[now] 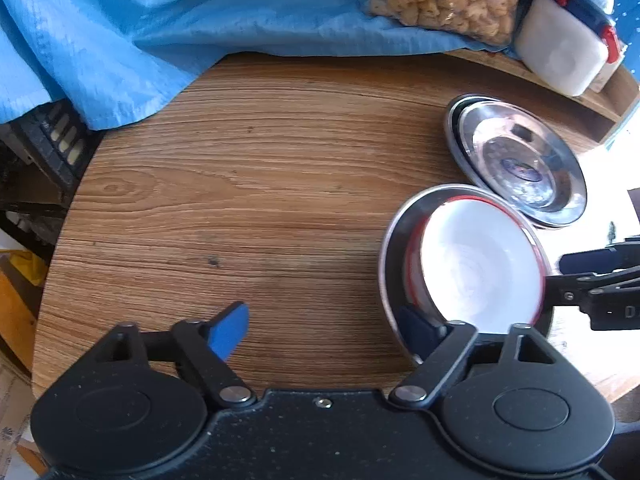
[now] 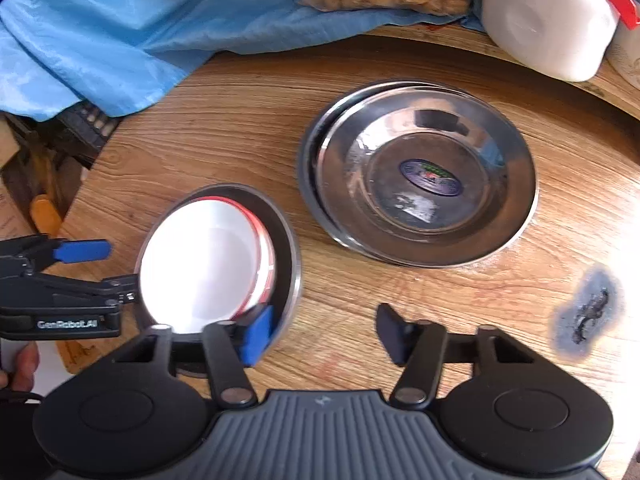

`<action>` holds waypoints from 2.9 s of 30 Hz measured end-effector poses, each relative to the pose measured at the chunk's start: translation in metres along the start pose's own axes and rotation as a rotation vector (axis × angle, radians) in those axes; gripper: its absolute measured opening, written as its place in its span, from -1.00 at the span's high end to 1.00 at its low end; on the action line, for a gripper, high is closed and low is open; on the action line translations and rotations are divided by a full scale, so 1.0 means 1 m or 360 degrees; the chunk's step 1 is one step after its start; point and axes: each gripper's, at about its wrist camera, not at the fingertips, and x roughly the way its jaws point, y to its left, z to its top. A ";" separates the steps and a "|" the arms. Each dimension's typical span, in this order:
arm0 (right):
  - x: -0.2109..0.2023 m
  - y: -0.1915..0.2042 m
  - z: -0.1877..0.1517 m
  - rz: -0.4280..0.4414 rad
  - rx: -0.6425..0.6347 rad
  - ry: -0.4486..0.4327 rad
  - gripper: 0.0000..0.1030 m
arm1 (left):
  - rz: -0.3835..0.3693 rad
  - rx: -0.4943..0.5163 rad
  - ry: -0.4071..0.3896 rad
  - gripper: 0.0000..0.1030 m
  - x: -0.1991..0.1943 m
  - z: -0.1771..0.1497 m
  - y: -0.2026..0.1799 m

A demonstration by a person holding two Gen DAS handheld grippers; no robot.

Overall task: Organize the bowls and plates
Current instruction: 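Move both grippers to the rim of the steel bowl holding the white bowls, then close both grippers on the steel bowl's rim, then lift the steel bowl with both grippers and carry it over the stacked plates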

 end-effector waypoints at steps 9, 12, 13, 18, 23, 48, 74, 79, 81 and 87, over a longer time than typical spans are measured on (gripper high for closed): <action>0.000 0.014 0.001 0.0033 -0.0080 0.0007 0.46 | -0.0163 0.0044 -0.0020 0.25 -0.005 -0.002 -0.007; 0.001 0.017 0.002 0.0027 -0.0088 0.0013 0.47 | -0.0195 0.0077 -0.0027 0.46 -0.006 -0.002 -0.010; 0.002 0.017 0.002 0.0026 -0.0087 0.0017 0.47 | -0.0198 0.0089 -0.0028 0.52 -0.006 -0.002 -0.011; 0.007 0.020 0.005 0.0011 -0.0098 0.0049 0.48 | -0.0198 0.0154 -0.0030 0.67 -0.006 -0.002 -0.018; 0.013 0.021 0.006 0.0040 -0.0096 0.0079 0.55 | -0.0195 0.0169 -0.0026 0.67 -0.005 -0.001 -0.019; 0.020 0.010 0.008 0.0130 -0.0062 0.0119 0.60 | -0.0263 0.0131 0.0062 0.63 0.012 0.003 -0.014; 0.013 0.006 0.001 0.0159 -0.0063 0.0079 0.56 | -0.0326 0.0106 0.0044 0.64 0.011 0.003 -0.011; 0.005 0.003 -0.002 0.0134 -0.0078 0.0047 0.56 | -0.0361 0.0128 0.0018 0.65 0.008 0.004 -0.014; -0.002 0.002 -0.002 0.0124 -0.0077 0.0019 0.56 | -0.0376 0.0140 -0.0004 0.65 0.005 0.006 -0.017; -0.027 -0.013 -0.001 0.0099 -0.0012 -0.0096 0.56 | -0.0433 0.0186 -0.0083 0.65 -0.008 0.019 -0.030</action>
